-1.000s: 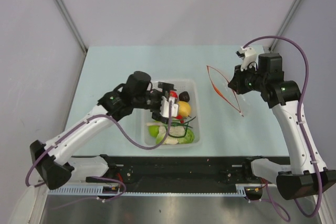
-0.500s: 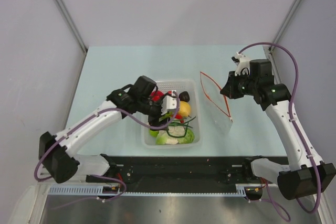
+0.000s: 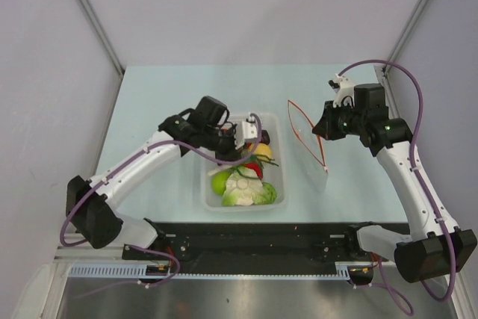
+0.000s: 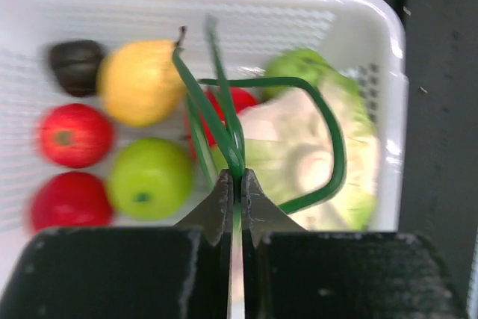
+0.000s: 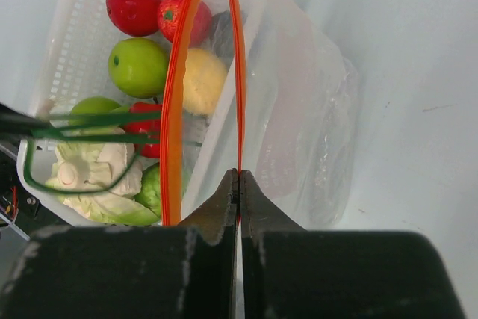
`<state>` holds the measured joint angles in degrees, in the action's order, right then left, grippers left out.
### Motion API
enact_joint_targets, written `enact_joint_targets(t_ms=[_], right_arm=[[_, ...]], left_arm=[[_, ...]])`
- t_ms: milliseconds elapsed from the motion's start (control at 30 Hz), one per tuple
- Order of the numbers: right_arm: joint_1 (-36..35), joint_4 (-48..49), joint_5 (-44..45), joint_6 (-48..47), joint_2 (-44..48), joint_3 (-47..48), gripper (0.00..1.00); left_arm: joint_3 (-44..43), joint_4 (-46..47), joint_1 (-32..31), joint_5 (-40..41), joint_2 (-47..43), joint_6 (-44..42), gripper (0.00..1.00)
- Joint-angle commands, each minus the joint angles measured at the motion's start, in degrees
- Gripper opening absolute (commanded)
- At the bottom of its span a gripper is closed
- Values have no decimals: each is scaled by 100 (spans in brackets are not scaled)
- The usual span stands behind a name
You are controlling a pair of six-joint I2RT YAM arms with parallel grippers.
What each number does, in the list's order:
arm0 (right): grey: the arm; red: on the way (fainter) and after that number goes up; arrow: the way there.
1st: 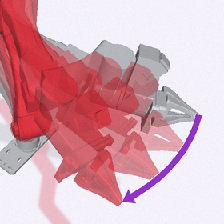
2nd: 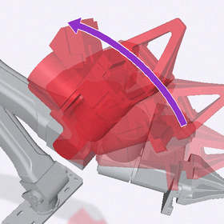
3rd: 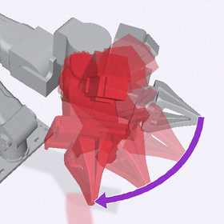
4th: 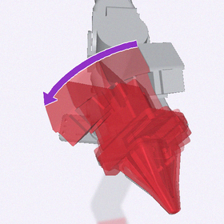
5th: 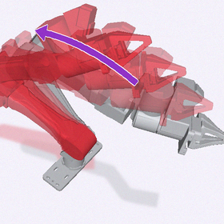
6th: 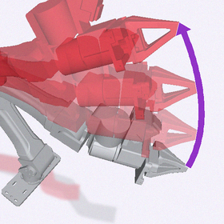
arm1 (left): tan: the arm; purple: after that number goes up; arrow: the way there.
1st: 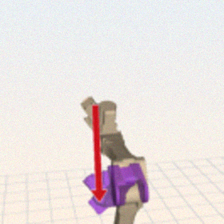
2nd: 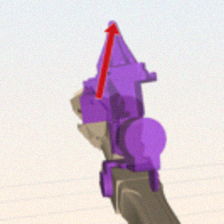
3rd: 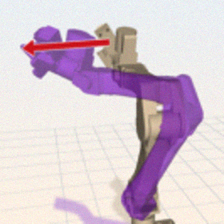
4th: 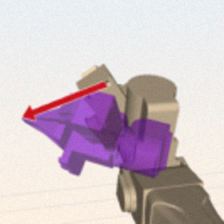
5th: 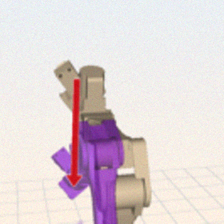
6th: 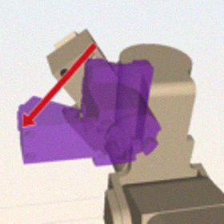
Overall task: Place the food in the zip-top bag and seal the zipper
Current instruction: Adjust the fake vegetable in the bin.
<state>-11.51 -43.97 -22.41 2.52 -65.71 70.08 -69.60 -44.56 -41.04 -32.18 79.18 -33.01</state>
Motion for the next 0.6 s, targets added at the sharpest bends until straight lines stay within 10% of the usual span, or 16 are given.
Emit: enact_joint_targets(t_ms=[0, 467, 567], right_arm=[[17, 151, 0, -41, 111, 14, 0], [122, 222, 62, -6, 32, 23, 0], [114, 265, 27, 2, -12, 23, 0]], left_arm=[[-1001, -44, 455, -78, 10, 67, 0], [-870, 993, -351, 2998, 633, 646, 2], [-1089, 721, -388, 2772, 1073, 884, 40]])
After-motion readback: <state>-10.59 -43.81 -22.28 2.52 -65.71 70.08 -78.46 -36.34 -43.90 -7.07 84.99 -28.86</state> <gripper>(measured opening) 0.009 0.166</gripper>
